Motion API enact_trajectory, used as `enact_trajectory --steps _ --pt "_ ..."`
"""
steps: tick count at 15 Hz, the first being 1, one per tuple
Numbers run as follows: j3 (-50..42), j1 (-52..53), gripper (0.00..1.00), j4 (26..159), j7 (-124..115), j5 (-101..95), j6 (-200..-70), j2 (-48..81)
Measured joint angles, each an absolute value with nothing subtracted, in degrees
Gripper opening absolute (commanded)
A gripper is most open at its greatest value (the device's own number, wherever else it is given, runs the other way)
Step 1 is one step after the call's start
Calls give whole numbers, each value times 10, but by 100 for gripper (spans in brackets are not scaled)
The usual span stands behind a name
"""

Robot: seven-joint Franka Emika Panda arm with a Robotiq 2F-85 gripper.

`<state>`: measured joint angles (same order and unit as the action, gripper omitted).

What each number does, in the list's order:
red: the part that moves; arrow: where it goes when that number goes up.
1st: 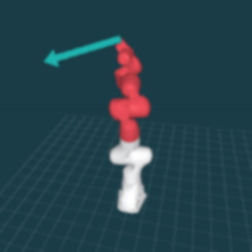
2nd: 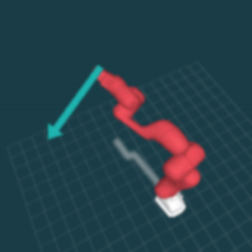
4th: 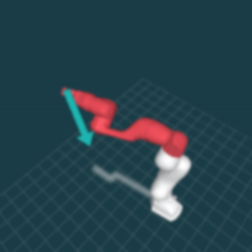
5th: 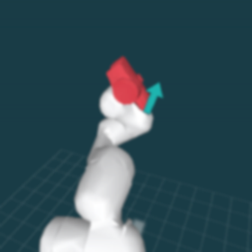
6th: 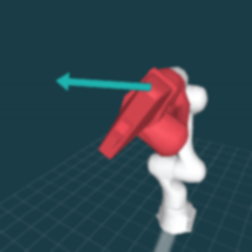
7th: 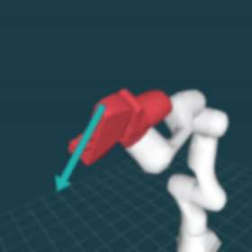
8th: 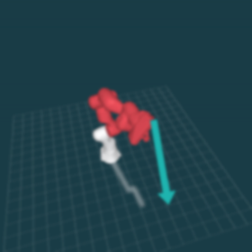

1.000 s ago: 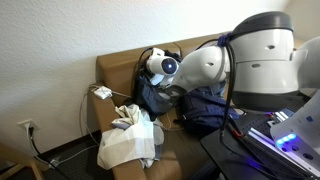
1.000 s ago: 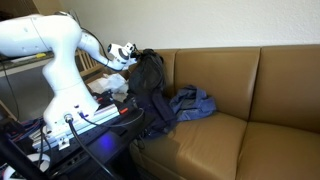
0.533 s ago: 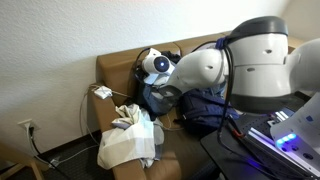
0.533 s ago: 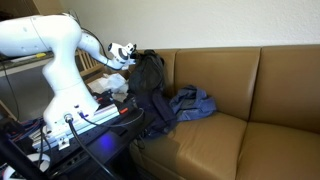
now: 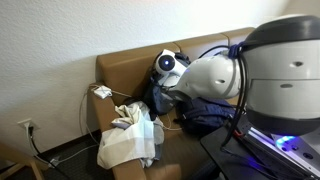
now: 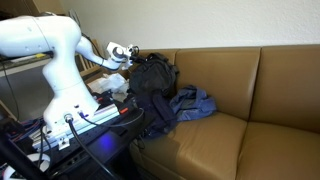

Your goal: Move the backpack to the left side of the couch

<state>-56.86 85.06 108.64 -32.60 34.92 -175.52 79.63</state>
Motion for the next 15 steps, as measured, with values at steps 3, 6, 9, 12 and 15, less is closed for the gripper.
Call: enact_trajectory --steps 3,6,9,12,15 --pt "-531 855 100 1143 -207 438 -1767 711" --pt "-503 856 100 1180 -89 532 -1771 627" --pt "-488 857 100 1204 29 631 -1771 542" --pt "-486 857 100 1222 148 732 -1770 455" --pt "-506 863 100 1247 269 831 -1753 365"
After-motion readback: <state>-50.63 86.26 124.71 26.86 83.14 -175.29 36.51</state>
